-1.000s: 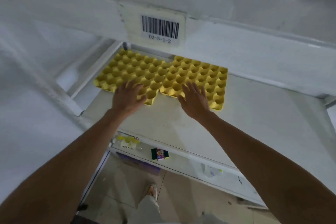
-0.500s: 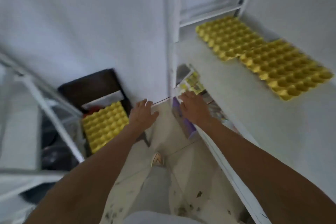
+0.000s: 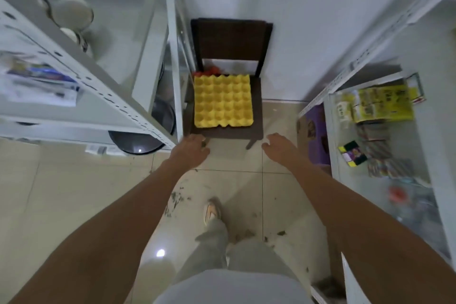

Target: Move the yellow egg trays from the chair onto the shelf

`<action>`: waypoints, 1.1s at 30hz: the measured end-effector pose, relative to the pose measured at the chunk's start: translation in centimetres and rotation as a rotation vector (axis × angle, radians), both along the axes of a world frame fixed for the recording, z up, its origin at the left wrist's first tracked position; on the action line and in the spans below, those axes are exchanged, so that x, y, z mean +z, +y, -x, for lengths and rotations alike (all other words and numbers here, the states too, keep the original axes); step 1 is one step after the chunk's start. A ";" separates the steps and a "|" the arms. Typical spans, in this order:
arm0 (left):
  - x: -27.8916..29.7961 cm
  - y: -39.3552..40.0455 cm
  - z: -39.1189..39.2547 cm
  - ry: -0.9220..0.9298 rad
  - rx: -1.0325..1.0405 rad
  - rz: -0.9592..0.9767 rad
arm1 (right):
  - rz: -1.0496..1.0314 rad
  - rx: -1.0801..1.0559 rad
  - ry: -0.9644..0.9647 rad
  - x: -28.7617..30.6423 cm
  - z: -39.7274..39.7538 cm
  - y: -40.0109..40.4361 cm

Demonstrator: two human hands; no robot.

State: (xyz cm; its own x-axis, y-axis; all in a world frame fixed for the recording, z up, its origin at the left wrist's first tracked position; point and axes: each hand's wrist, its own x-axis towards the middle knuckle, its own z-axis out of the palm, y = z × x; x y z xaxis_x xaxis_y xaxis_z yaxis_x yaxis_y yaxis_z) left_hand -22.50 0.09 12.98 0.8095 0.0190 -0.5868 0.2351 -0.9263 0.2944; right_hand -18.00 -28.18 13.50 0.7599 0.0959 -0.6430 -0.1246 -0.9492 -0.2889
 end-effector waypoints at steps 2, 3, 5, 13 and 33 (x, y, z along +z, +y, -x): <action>-1.2 0.8 -0.4 0.034 0.009 0.013 | 0.007 -0.038 0.016 -0.8 -0.3 0.7; -1.5 1.0 -0.6 0.048 0.004 0.021 | 0.007 -0.040 0.024 -1.0 -0.5 1.0; -2.5 1.1 -1.2 0.067 -0.011 0.041 | -0.001 -0.055 0.042 -1.8 -1.1 1.2; -6.9 0.2 -13.1 0.166 0.115 0.086 | -0.045 -0.152 0.127 -6.6 -13.0 1.8; -26.8 4.9 -27.1 0.195 0.538 -0.055 | 0.088 -0.393 0.029 -27.1 -29.9 4.9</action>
State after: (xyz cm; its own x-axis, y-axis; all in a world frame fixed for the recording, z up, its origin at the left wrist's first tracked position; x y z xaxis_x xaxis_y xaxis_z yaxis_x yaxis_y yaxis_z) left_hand 4.57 5.03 -13.79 0.5546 0.4326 -0.7109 0.7226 -0.6741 0.1535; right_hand 11.90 -23.24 -13.64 0.7087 -0.2552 -0.6577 -0.4904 -0.8484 -0.1993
